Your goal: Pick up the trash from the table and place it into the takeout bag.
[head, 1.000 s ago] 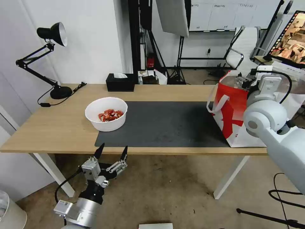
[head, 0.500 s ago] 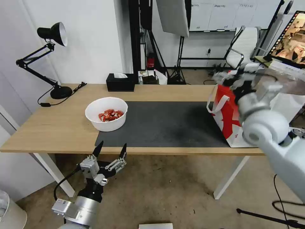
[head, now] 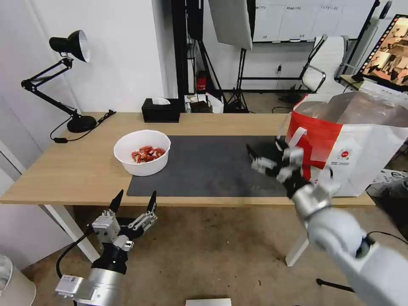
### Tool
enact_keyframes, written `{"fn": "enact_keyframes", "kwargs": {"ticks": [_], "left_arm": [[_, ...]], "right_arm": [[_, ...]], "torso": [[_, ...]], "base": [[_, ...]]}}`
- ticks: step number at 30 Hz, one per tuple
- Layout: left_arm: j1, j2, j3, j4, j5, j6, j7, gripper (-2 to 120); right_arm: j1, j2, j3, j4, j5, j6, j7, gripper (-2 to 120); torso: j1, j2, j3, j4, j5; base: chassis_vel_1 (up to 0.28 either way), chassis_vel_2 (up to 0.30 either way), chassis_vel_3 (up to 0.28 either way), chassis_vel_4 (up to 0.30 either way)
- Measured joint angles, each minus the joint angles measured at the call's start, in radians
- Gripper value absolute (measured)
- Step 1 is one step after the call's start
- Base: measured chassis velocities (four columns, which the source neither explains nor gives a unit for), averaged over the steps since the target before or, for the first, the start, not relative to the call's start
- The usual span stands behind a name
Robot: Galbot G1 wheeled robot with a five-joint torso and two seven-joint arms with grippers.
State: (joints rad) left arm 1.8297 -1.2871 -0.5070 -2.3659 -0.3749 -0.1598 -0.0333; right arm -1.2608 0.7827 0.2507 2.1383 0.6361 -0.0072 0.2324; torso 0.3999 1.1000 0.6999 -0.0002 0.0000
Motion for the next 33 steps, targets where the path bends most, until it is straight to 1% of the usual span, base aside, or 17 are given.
{"fn": "enact_keyframes", "kwargs": {"ticks": [1,2,5,6,8,12,33], "left_arm": [[0.000,0.000,0.001,0.003,0.001,0.000,0.002,100],[0.000,0.000,0.001,0.003,0.001,0.000,0.002,100],[-0.001,0.000,0.003,0.011,0.002,0.000,0.004,100],[-0.001,0.000,0.003,0.011,0.002,0.000,0.004,100],[-0.002,0.000,0.003,0.015,0.003,0.000,0.004,100],[-0.001,0.002,0.003,0.020,0.007,0.000,0.004,100],[-0.005,0.001,0.014,0.033,0.016,-0.001,0.007,100]], "right_arm": [[-0.050,0.015,0.014,0.002,-0.026,0.010,-0.007,100],[-0.050,0.015,0.014,0.002,-0.026,0.010,-0.007,100],[-0.147,0.063,0.032,-0.008,-0.081,0.030,-0.017,100],[-0.147,0.063,0.032,-0.008,-0.081,0.030,-0.017,100],[-0.187,0.094,0.033,-0.023,-0.117,0.044,-0.020,100],[-0.216,0.129,0.028,-0.034,-0.152,0.051,-0.017,100],[-0.208,0.135,0.016,-0.038,-0.175,0.052,0.031,100]], "torso": [[0.000,0.000,0.000,-0.0001,0.0000],[0.000,0.000,0.000,-0.0001,0.0000],[0.000,0.000,0.000,0.0001,-0.0001],[0.000,0.000,0.000,0.0001,-0.0001],[0.000,0.000,0.000,0.0001,0.0000],[0.000,0.000,0.000,0.0001,0.0000],[0.000,0.000,0.000,0.0002,0.0000]], "base": [[0.000,0.000,0.000,0.000],[0.000,0.000,0.000,0.000],[0.000,0.000,0.000,0.000],[0.000,0.000,0.000,0.000],[0.000,0.000,0.000,0.000],[0.000,0.000,0.000,0.000],[0.000,0.000,0.000,0.000]]}}
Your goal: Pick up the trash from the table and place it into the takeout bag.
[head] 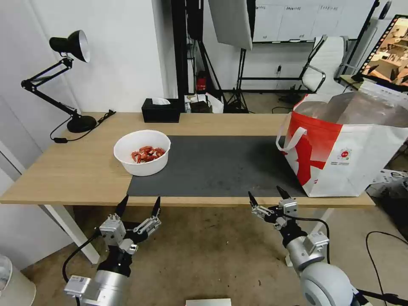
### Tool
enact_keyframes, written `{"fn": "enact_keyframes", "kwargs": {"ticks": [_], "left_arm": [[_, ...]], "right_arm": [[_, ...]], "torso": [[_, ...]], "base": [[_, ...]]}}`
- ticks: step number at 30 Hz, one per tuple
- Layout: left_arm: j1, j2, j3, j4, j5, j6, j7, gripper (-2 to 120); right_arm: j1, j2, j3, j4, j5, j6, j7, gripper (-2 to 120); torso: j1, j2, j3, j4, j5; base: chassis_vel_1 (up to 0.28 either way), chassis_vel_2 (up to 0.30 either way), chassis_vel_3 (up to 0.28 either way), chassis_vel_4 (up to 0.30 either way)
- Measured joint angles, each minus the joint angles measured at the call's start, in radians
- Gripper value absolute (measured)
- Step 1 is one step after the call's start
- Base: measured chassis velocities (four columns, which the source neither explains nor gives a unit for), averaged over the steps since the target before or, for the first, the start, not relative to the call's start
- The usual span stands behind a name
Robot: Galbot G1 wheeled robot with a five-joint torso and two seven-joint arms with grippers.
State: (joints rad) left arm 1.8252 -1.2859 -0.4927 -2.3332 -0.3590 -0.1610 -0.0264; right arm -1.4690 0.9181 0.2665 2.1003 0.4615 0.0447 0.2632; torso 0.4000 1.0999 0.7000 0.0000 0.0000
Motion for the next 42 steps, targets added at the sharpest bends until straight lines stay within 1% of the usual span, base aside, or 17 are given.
{"fn": "enact_keyframes", "kwargs": {"ticks": [17,20,21,23,24,25,26,29,30,31,32,34,35,36,38,39,42], "left_arm": [[-0.005,-0.001,0.001,0.009,0.000,0.000,0.001,100],[-0.018,0.009,-0.005,0.010,-0.014,0.001,-0.003,100],[-0.042,0.031,-0.017,0.010,-0.044,0.015,-0.019,100],[-0.061,0.045,-0.027,0.010,-0.066,0.027,-0.035,100],[-0.092,0.070,-0.043,0.010,-0.104,0.049,-0.062,100],[-0.150,0.119,-0.063,0.010,-0.179,0.087,-0.112,100],[-0.150,0.119,-0.063,0.010,-0.179,0.087,-0.112,100],[-0.274,0.257,-0.094,0.040,-0.373,0.171,-0.216,100],[-0.274,0.257,-0.094,0.040,-0.373,0.171,-0.216,100],[-0.303,0.293,-0.098,0.053,-0.425,0.194,-0.239,100],[-0.365,0.360,-0.101,0.083,-0.541,0.241,-0.286,100],[-0.448,0.429,-0.095,0.132,-0.701,0.301,-0.333,100],[-0.448,0.429,-0.095,0.132,-0.701,0.301,-0.333,100],[-0.485,0.452,-0.088,0.155,-0.759,0.325,-0.351,100],[-0.611,0.510,-0.058,0.238,-0.912,0.394,-0.393,100],[-0.611,0.510,-0.058,0.238,-0.912,0.394,-0.393,100],[-0.735,0.553,-0.020,0.332,-1.047,0.491,-0.427,100]], "right_arm": [[0.017,-0.001,-0.013,-0.003,-0.003,0.000,0.011,100],[0.017,-0.001,-0.013,-0.003,-0.003,0.000,0.011,100],[0.018,-0.001,-0.013,-0.003,-0.003,0.000,0.011,100],[0.018,-0.001,-0.013,-0.003,-0.003,-0.001,0.011,100],[0.018,-0.001,-0.013,-0.003,-0.003,-0.001,0.011,100],[0.018,-0.001,-0.013,-0.003,-0.003,-0.001,0.011,100],[0.018,-0.001,-0.013,-0.003,-0.003,-0.001,0.011,100],[0.018,-0.001,-0.013,-0.003,-0.003,-0.001,0.011,100],[0.018,-0.001,-0.013,-0.003,-0.003,-0.001,0.011,100],[0.018,-0.001,-0.013,-0.003,-0.003,-0.001,0.011,100],[0.018,-0.001,-0.013,-0.003,-0.003,-0.001,0.011,100],[0.018,-0.001,-0.013,-0.003,-0.003,-0.001,0.011,100],[0.018,-0.001,-0.013,-0.003,-0.003,-0.001,0.011,100],[0.018,-0.001,-0.013,-0.003,-0.003,-0.001,0.011,100],[0.018,-0.001,-0.013,-0.003,-0.003,-0.001,0.011,100],[0.018,-0.001,-0.013,-0.003,-0.003,-0.001,0.011,100],[0.018,-0.001,-0.013,-0.003,-0.002,-0.001,0.011,100]], "torso": [[0.000,0.000,0.000,0.0001,0.0000],[0.000,0.000,0.000,0.0001,0.0000],[0.000,0.000,0.000,0.0001,0.0000],[0.000,0.000,0.000,0.0001,-0.0001],[0.000,0.000,0.000,0.0001,-0.0001],[0.000,0.000,0.000,0.0000,-0.0002],[0.000,0.000,0.000,0.0000,-0.0002],[0.000,0.000,0.000,0.0000,-0.0004],[0.000,0.000,0.000,0.0000,-0.0004],[0.000,0.000,0.000,0.0000,-0.0002],[0.000,0.000,0.000,0.0000,-0.0003],[0.000,0.000,0.000,-0.0001,-0.0002],[0.000,0.000,0.000,-0.0001,-0.0002],[0.000,0.000,0.000,0.0000,-0.0002],[0.000,0.000,0.000,-0.0001,-0.0003],[0.000,0.000,0.000,-0.0001,-0.0003],[0.000,0.000,0.000,-0.0002,0.0000]], "base": [[0.000,0.000,0.000,0.000],[0.000,0.000,0.000,0.000],[0.000,0.000,0.000,0.000],[0.000,0.000,0.000,0.000],[0.000,0.000,0.000,0.000],[0.000,0.000,0.000,0.000],[0.000,0.000,0.000,0.000],[0.000,0.000,0.000,0.000],[0.000,0.000,0.000,0.000],[0.000,0.000,0.000,0.000],[0.000,0.000,0.000,0.000],[0.000,0.000,0.000,0.000],[0.000,0.000,0.000,0.000],[0.000,0.000,0.000,0.000],[0.000,0.000,0.000,0.000],[0.000,0.000,0.000,0.000],[0.000,0.000,0.000,0.000]]}}
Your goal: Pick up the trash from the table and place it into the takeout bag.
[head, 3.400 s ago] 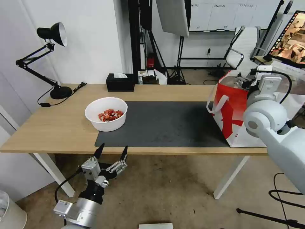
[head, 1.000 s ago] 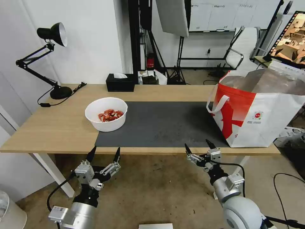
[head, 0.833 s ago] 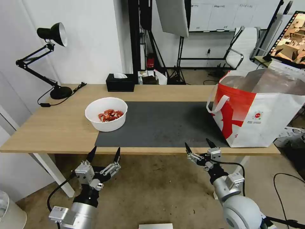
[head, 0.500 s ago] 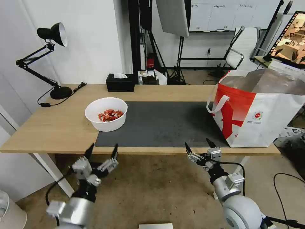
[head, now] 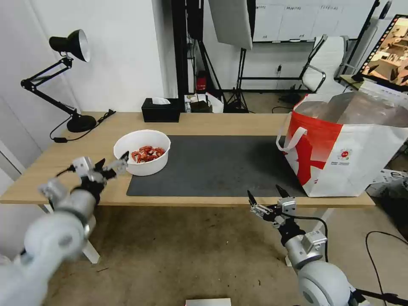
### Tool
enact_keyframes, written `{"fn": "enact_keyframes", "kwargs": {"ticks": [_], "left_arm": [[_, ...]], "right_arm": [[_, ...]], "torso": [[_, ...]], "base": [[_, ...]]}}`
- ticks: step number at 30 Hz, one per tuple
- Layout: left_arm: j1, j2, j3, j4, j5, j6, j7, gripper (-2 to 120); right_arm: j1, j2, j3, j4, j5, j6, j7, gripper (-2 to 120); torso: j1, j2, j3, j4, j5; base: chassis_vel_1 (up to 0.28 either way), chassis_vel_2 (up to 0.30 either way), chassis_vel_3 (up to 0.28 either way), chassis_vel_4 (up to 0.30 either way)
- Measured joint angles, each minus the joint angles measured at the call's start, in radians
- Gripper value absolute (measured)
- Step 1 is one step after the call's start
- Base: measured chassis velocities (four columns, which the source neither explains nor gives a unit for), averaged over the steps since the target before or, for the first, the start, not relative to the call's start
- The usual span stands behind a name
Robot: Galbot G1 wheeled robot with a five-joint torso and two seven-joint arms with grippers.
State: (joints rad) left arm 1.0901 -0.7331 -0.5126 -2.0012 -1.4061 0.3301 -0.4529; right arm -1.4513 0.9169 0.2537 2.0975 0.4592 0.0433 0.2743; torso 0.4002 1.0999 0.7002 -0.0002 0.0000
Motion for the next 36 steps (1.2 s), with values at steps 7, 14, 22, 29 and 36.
{"fn": "enact_keyframes", "kwargs": {"ticks": [7,14,22,29,36], "left_arm": [[-0.079,0.014,0.028,0.075,-0.106,0.114,-0.067,100],[-0.112,-0.015,0.058,0.120,-0.180,0.119,-0.109,100],[-0.157,-0.045,0.092,0.160,-0.216,0.107,-0.139,100],[-0.191,-0.046,0.123,0.166,-0.246,0.090,-0.185,75],[-0.206,-0.045,0.139,0.175,-0.255,0.086,-0.198,55]], "right_arm": [[0.000,0.000,0.000,0.000,0.000,0.000,0.000,100],[0.000,0.000,0.000,0.000,0.000,0.000,-0.001,100],[0.000,0.000,0.000,0.000,0.000,0.000,-0.001,100],[0.000,0.000,0.000,0.000,0.000,0.000,-0.001,100],[0.000,0.000,0.000,0.000,0.000,0.000,-0.001,100]], "torso": [[0.000,0.000,0.000,0.0002,0.0000],[0.000,0.000,0.000,0.0003,0.0000],[0.000,0.000,0.000,0.0001,0.0000],[0.000,0.000,0.000,0.0002,0.0000],[0.000,0.000,0.000,0.0001,0.0000]], "base": [[0.000,0.000,0.000,0.000],[0.000,0.000,0.000,0.000],[0.000,0.000,0.000,0.000],[0.000,0.000,0.000,0.000],[0.000,0.000,0.000,0.000]]}}
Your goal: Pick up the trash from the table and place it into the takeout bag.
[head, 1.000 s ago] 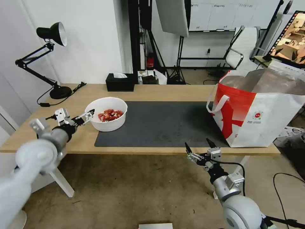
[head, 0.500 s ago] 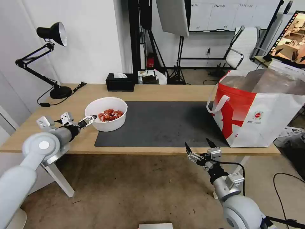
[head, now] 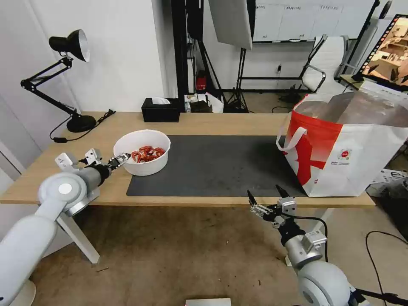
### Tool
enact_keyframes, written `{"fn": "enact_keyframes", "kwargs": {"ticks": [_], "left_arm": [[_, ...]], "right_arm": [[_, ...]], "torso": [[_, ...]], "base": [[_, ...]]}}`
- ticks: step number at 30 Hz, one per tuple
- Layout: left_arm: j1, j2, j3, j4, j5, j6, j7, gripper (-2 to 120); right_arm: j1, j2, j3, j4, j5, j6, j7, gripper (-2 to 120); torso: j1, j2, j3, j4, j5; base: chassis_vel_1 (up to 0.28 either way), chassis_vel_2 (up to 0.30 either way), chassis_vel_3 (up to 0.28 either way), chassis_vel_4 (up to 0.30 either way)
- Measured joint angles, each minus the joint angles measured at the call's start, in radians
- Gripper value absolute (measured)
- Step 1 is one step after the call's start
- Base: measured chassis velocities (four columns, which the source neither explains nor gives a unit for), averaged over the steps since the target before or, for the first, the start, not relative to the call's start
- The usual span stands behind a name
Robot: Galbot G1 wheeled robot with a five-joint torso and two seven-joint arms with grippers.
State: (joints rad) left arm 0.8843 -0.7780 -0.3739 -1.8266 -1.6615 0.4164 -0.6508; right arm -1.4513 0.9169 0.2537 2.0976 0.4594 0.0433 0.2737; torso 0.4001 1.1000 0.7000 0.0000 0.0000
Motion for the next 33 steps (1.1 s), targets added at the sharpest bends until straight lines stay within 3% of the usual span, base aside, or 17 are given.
{"fn": "enact_keyframes", "kwargs": {"ticks": [15,27,33], "left_arm": [[-0.029,-0.005,0.045,0.025,-0.014,0.009,-0.010,0],[-0.020,-0.002,0.034,0.018,-0.012,-0.008,-0.003,0],[-0.017,-0.003,0.024,-0.028,0.022,-0.052,0.066,0]], "right_arm": [[0.000,0.000,0.000,0.000,0.000,0.000,0.000,100],[0.000,0.000,0.000,0.000,0.000,0.000,0.000,100],[0.000,0.000,0.000,0.000,0.000,0.000,0.000,100]], "torso": [[0.000,0.000,0.000,0.0000,0.0001],[0.000,0.000,0.000,0.0000,-0.0001],[0.000,0.000,0.000,0.0001,-0.0002]], "base": [[0.000,0.000,0.000,0.000],[0.000,0.000,0.000,0.000],[0.000,0.000,0.000,0.000]]}}
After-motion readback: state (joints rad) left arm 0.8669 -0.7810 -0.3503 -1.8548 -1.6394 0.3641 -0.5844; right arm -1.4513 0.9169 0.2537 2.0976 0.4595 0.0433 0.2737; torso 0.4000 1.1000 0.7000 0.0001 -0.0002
